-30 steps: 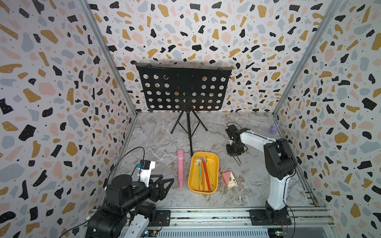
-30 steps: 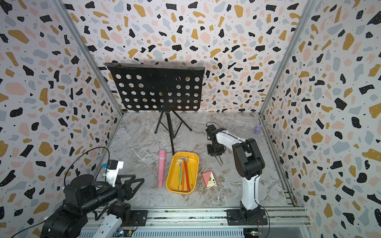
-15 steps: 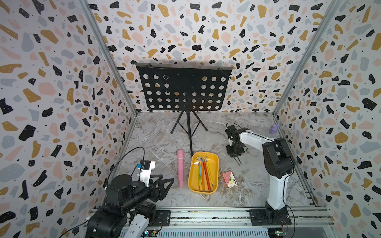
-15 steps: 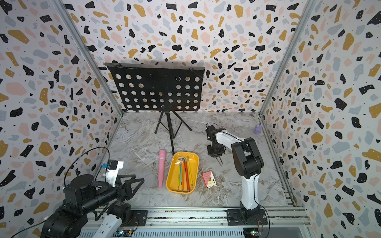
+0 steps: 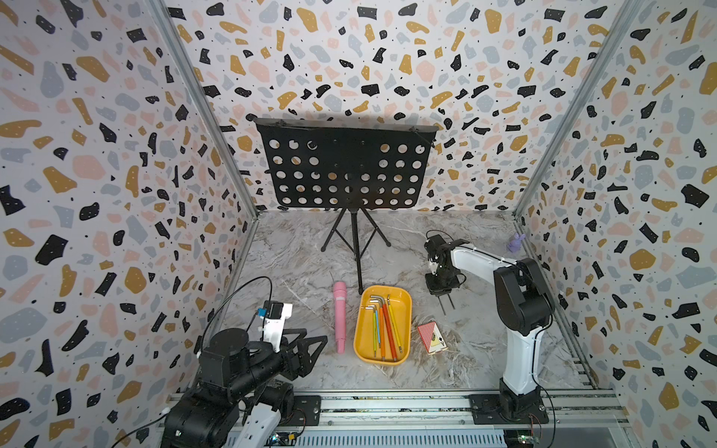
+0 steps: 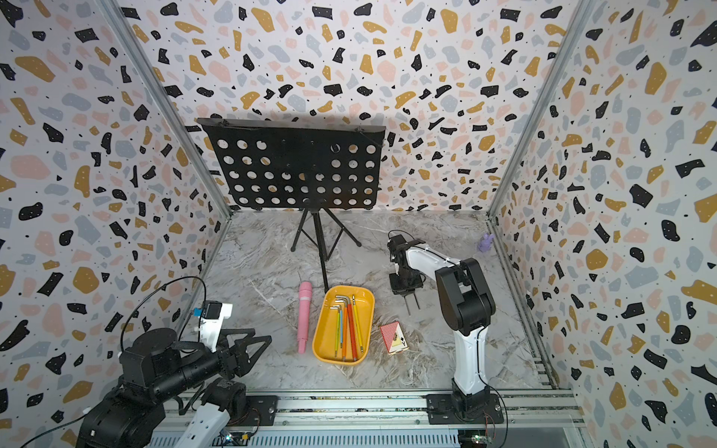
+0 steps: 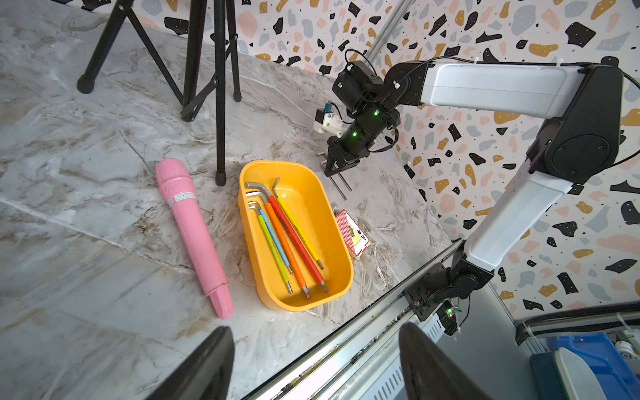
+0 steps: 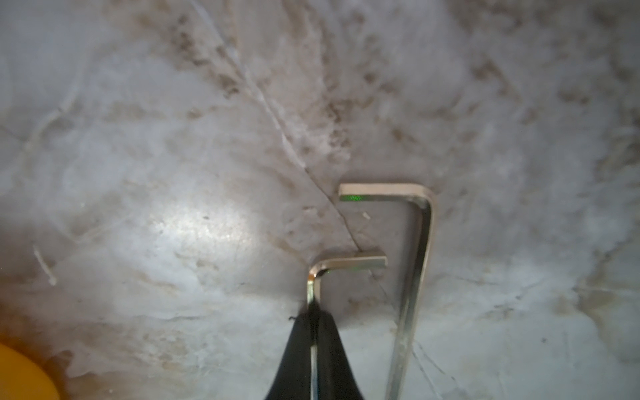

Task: Put the hex key on the desktop into the storage box
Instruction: Pick up the Allen key from the center of the board, then place the Allen key in the storage box.

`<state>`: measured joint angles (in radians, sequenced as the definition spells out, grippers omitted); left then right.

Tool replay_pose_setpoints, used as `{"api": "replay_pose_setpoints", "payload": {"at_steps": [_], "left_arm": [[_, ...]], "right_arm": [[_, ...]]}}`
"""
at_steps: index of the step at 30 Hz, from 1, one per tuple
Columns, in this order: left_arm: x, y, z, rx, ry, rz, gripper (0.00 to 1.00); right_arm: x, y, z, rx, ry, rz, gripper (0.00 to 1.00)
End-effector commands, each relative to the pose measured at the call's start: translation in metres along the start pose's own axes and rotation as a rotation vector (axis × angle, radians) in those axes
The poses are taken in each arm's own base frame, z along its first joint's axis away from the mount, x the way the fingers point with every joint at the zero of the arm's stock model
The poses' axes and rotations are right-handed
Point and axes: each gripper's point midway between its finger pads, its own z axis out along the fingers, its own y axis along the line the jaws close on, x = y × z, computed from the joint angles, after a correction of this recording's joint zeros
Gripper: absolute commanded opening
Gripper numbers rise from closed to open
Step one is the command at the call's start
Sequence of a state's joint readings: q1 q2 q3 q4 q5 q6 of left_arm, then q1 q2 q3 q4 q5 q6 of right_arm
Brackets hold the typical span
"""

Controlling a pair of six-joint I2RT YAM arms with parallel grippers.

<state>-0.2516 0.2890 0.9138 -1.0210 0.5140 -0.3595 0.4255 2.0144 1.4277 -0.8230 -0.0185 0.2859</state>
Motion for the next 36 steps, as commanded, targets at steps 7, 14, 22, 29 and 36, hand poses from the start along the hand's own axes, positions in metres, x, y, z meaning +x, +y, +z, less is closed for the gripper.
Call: {"api": "replay_pose_setpoints", "payload": {"at_steps": [7, 14, 22, 29, 36], "left_arm": [[-0.005, 0.001, 0.002, -0.005, -0.018, 0.004, 0.78], [-0.005, 0.002, 0.002, -0.007, -0.019, 0.002, 0.78], [-0.005, 0.002, 0.002, -0.008, -0.019, 0.001, 0.78], [-0.005, 0.002, 0.002, -0.008, -0.018, 0.001, 0.78], [-0.005, 0.002, 0.002, -0.008, -0.019, 0.001, 0.78]], "right_arm": [[-0.005, 0.004, -0.037, -0.029, -0.094, 0.015, 0.0], [-0.002, 0.012, -0.063, -0.06, -0.134, 0.051, 0.0], [0.007, 0.049, -0.097, -0.14, -0.187, 0.049, 0.0], [0.021, 0.095, -0.129, -0.243, -0.232, 0.026, 0.0], [0.038, 0.14, -0.135, -0.337, -0.226, 0.029, 0.0]]}}
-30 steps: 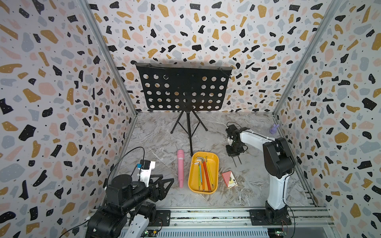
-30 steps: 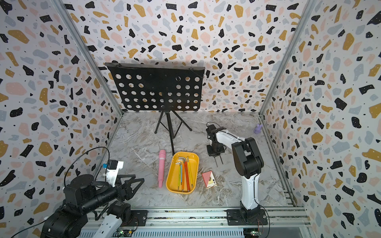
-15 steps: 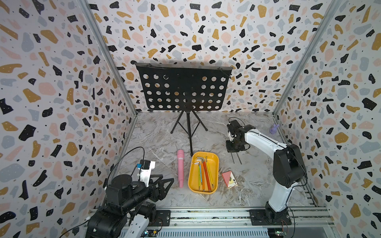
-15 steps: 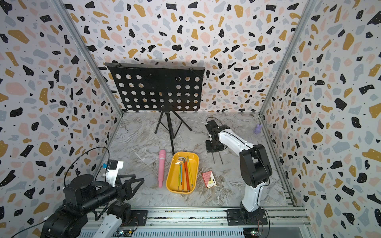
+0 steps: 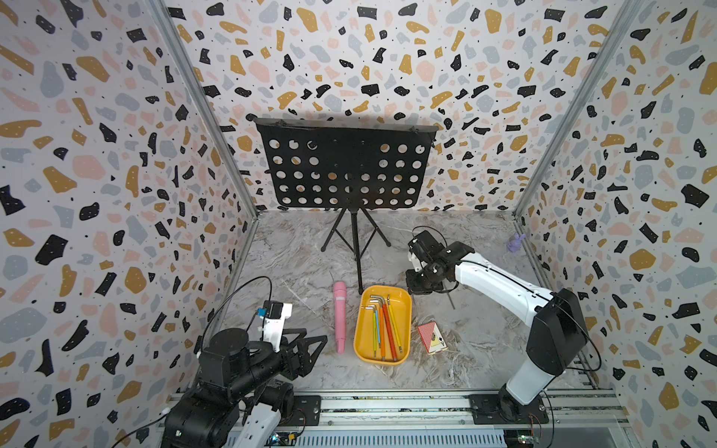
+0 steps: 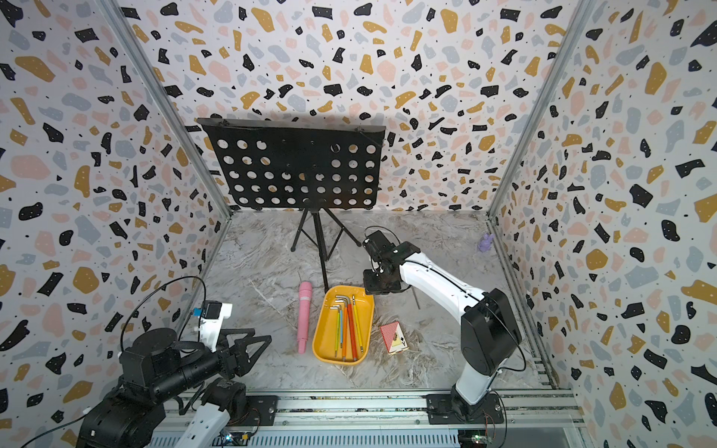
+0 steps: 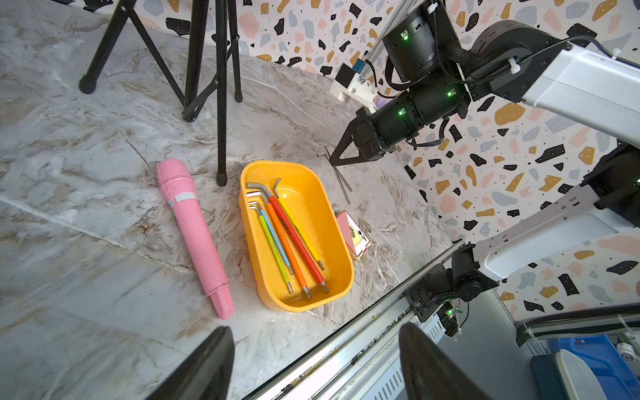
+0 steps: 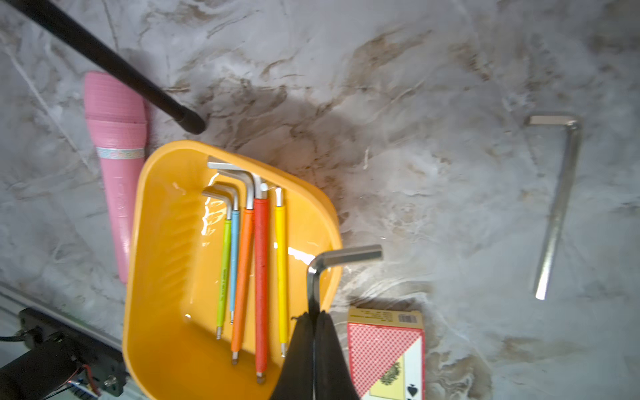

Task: Put the hex key on the desktop into the storage box
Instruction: Place the Allen key in the storage box.

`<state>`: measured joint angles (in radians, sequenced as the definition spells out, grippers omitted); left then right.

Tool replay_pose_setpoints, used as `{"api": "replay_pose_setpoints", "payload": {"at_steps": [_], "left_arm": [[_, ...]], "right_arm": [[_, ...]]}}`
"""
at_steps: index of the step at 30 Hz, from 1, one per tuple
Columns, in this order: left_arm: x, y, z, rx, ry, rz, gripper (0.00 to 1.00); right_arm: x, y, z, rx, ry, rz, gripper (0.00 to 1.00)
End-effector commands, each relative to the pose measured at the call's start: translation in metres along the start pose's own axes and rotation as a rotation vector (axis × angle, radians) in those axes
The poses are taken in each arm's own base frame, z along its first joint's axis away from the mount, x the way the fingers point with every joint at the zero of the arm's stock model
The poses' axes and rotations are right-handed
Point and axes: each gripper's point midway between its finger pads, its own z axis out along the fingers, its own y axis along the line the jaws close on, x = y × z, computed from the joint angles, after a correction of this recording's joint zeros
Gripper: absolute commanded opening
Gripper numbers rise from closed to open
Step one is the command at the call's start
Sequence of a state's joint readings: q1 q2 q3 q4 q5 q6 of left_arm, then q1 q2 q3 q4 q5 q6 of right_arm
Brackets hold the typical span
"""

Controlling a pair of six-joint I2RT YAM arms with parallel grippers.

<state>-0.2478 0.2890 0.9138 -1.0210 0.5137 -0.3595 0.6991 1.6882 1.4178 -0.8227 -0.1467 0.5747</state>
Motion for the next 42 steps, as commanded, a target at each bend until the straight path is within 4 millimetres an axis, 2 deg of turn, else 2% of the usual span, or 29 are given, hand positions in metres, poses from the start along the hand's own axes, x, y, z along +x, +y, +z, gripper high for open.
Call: {"api": "replay_pose_setpoints", "payload": {"at_steps": [1, 5, 10, 17, 25, 27, 29, 34, 37, 42], "left_arm": [[-0.005, 0.001, 0.002, -0.004, -0.018, 0.005, 0.78], [-0.005, 0.001, 0.002, -0.005, -0.019, 0.004, 0.78], [-0.005, 0.001, 0.002, -0.005, -0.019, 0.004, 0.78], [-0.005, 0.001, 0.002, -0.004, -0.018, 0.005, 0.78], [-0.005, 0.001, 0.002, -0.004, -0.019, 0.005, 0.78], [-0.005, 0.001, 0.002, -0.005, -0.018, 0.005, 0.78], [-0.005, 0.001, 0.002, -0.005, -0.019, 0.005, 0.78], [-0.005, 0.001, 0.002, -0.003, -0.018, 0.005, 0.78], [-0.005, 0.002, 0.002, -0.005, -0.018, 0.005, 0.78], [-0.005, 0.001, 0.002, -0.004, -0.018, 0.005, 0.78]], "right_arm": [[0.003, 0.025, -0.01, -0.068, -0.019, 0.041, 0.0], [0.011, 0.042, 0.001, -0.097, 0.003, 0.045, 0.0], [0.021, 0.049, 0.014, -0.088, 0.028, 0.038, 0.0], [0.027, 0.035, 0.018, -0.01, 0.021, 0.02, 0.0], [0.016, 0.008, 0.0, 0.11, -0.065, -0.024, 0.0], [0.012, -0.001, -0.003, 0.122, -0.072, -0.017, 0.0], [0.006, -0.019, -0.009, 0.152, -0.091, 0.0, 0.0], [-0.01, -0.077, -0.026, 0.211, -0.132, 0.082, 0.2], [-0.017, -0.114, -0.032, 0.246, -0.136, 0.129, 0.28], [-0.025, -0.155, -0.023, 0.261, -0.089, 0.194, 0.34]]}}
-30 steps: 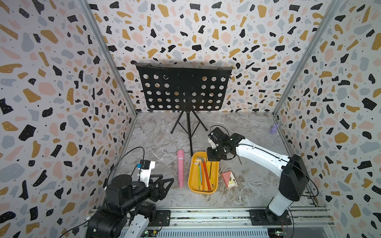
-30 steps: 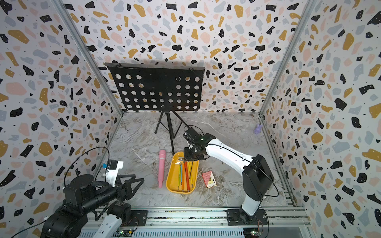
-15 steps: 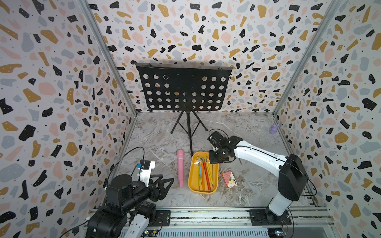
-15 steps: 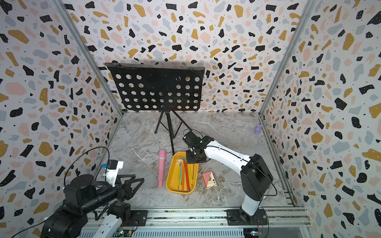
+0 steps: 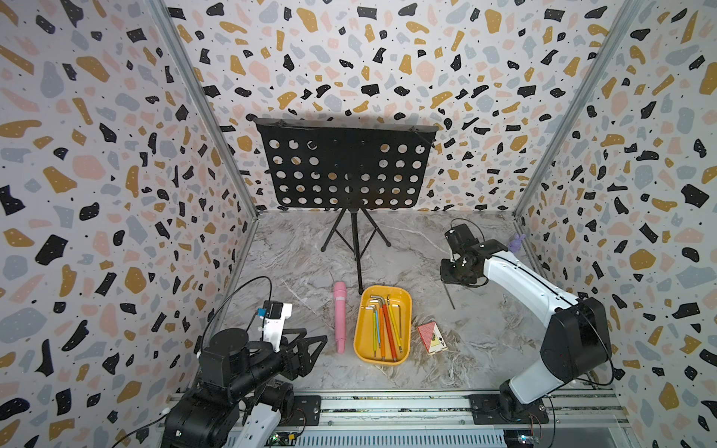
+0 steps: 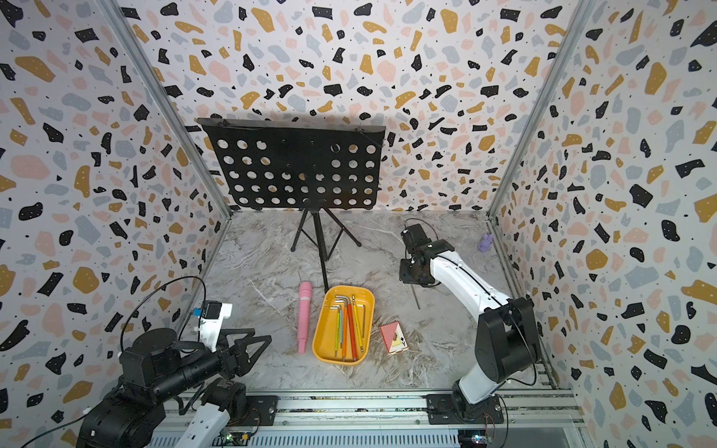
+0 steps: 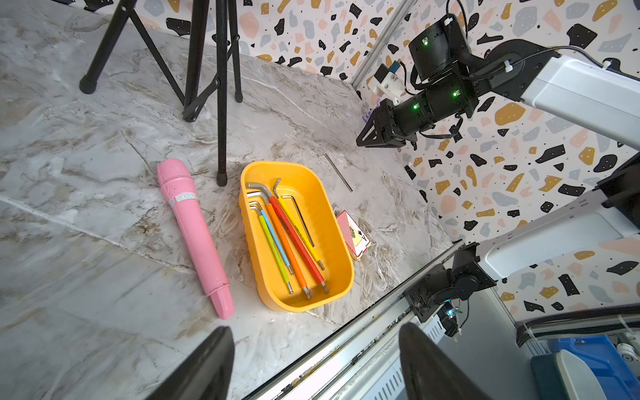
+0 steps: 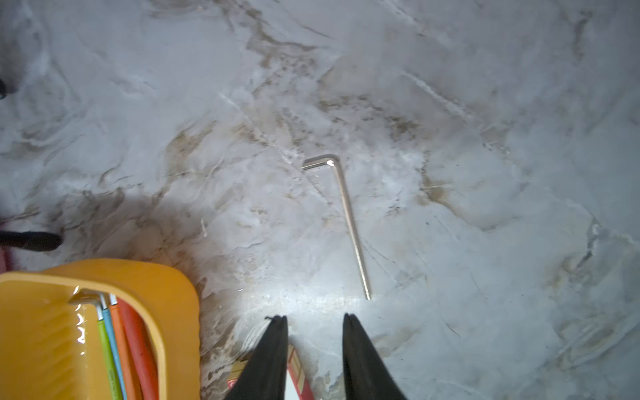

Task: Put the hex key on the desktop into the storage box
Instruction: Place the Allen key in the storage box, then pick up the Allen key from the center of the board.

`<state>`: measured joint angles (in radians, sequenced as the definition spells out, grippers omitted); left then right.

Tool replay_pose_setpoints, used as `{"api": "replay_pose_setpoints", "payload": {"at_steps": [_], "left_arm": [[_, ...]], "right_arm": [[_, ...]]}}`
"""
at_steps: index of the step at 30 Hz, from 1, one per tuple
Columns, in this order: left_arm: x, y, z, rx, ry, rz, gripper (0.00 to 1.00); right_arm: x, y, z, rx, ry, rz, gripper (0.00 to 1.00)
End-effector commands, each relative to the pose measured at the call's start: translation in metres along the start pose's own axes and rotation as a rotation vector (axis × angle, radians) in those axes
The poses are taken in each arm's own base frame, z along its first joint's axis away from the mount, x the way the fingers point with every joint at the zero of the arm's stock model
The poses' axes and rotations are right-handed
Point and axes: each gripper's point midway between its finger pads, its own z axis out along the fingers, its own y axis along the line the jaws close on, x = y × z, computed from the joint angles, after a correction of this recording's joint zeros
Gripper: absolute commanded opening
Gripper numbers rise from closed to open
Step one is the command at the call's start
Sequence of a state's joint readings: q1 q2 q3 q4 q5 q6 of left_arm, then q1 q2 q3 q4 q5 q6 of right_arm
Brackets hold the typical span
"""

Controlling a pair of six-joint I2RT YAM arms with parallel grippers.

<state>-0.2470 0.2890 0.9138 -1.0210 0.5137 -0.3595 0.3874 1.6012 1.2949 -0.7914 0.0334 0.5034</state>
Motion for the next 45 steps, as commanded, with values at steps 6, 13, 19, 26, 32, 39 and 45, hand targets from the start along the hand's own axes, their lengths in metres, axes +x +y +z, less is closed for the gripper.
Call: {"api": "replay_pose_setpoints", "payload": {"at_steps": [6, 13, 19, 26, 32, 39, 45], "left_arm": [[-0.005, 0.002, 0.002, -0.005, -0.018, 0.004, 0.78], [-0.005, 0.002, 0.002, -0.005, -0.018, 0.004, 0.78], [-0.005, 0.002, 0.002, -0.005, -0.017, 0.004, 0.78], [-0.005, 0.001, 0.002, -0.004, -0.02, 0.006, 0.78], [-0.005, 0.001, 0.002, -0.004, -0.019, 0.004, 0.78], [-0.005, 0.002, 0.002, -0.005, -0.018, 0.003, 0.78], [-0.005, 0.002, 0.002, -0.005, -0.018, 0.003, 0.78]], "right_arm": [[-0.005, -0.025, 0.029, 0.058, 0.113, -0.037, 0.44], [-0.01, -0.025, 0.052, 0.088, 0.166, -0.046, 0.42], [-0.01, -0.024, 0.067, 0.107, 0.25, -0.084, 0.35], [-0.009, -0.026, 0.08, 0.135, 0.31, -0.098, 0.35], [-0.002, -0.027, 0.092, 0.145, 0.372, -0.112, 0.35], [-0.001, -0.026, 0.103, 0.145, 0.404, -0.121, 0.34], [0.0, -0.026, 0.111, 0.149, 0.428, -0.125, 0.3]]}}
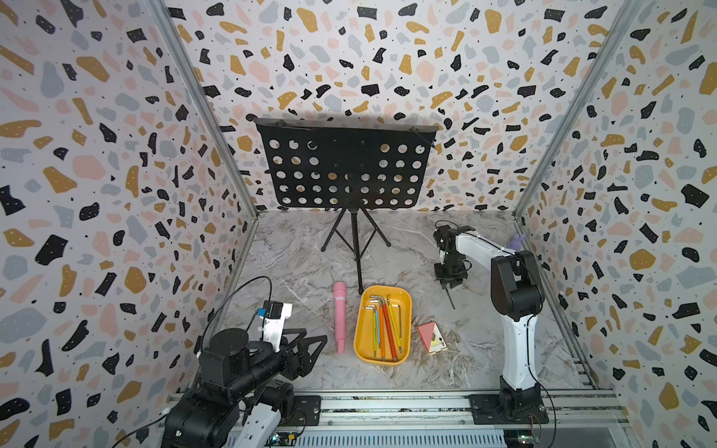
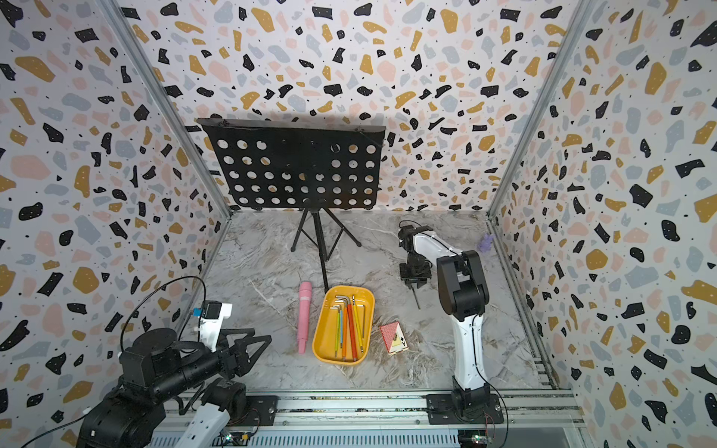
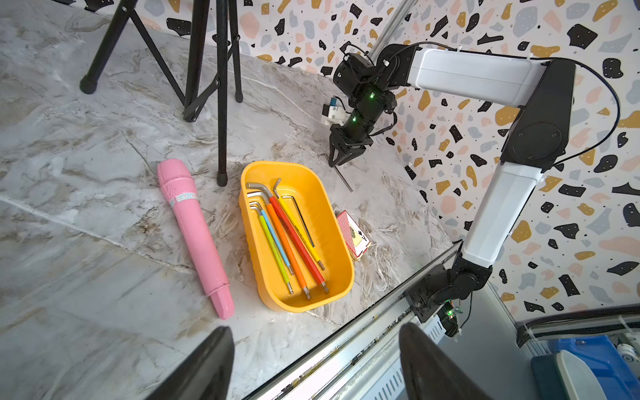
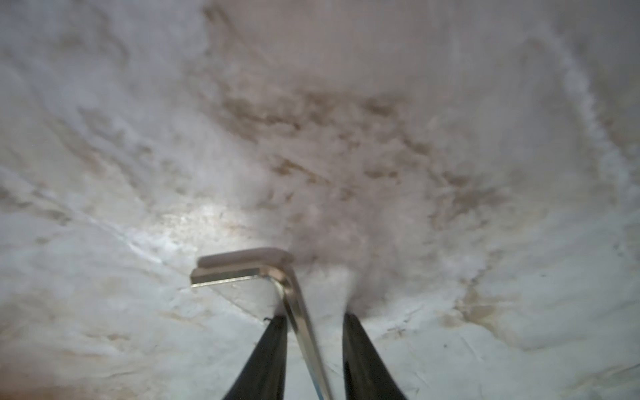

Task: Put the hex key on the desktop into the storage box
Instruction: Pick up the Allen key from the center of the board.

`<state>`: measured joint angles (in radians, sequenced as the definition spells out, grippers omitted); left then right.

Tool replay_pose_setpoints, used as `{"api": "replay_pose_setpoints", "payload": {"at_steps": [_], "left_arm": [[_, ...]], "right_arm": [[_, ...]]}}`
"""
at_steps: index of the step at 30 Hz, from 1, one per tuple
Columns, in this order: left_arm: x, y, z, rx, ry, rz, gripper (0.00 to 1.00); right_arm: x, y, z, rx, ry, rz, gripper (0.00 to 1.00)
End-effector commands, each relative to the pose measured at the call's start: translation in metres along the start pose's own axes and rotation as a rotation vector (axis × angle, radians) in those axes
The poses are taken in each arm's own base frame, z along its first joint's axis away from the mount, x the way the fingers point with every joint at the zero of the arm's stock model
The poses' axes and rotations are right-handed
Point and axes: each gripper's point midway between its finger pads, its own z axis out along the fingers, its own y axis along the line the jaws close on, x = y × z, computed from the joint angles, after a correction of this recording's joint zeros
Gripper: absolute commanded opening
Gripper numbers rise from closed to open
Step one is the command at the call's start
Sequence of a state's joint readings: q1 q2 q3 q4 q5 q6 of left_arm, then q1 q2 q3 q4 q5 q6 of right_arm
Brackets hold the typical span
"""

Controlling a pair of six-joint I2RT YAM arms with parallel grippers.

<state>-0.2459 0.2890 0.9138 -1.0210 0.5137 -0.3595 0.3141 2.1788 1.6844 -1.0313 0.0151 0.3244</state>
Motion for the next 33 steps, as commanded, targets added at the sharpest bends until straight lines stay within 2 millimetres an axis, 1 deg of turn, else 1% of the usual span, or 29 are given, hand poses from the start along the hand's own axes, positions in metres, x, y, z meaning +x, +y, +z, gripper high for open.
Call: {"api": "replay_pose_setpoints", "payload": {"at_steps": [1, 8, 10, 14, 17, 24, 33], "left_arm": [[-0.005, 0.001, 0.002, -0.004, -0.018, 0.003, 0.78], [-0.005, 0.002, 0.002, -0.004, -0.016, 0.003, 0.78], [-0.004, 0.002, 0.002, -0.004, -0.016, 0.003, 0.78], [-0.005, 0.002, 0.003, -0.006, -0.016, 0.003, 0.78], [-0.005, 0.002, 0.003, -0.007, -0.016, 0.001, 0.78], [-0.005, 0.002, 0.002, -0.007, -0.018, 0.002, 0.78], [-0.005, 0.002, 0.002, -0.008, -0.019, 0.002, 0.78]], "right_arm": [[0.002, -0.001, -0.001, 0.008, 0.028, -0.011, 0.28], [0.003, 0.0, 0.01, 0.006, 0.053, -0.011, 0.14], [0.003, 0.0, 0.011, 0.009, 0.056, -0.012, 0.1], [0.003, -0.003, 0.011, 0.027, 0.052, -0.01, 0.0], [0.0, -0.006, 0.006, 0.043, 0.025, -0.006, 0.0], [-0.004, -0.008, -0.022, 0.059, -0.067, 0.017, 0.0], [0.003, -0.004, -0.044, 0.03, -0.107, 0.039, 0.0]]}}
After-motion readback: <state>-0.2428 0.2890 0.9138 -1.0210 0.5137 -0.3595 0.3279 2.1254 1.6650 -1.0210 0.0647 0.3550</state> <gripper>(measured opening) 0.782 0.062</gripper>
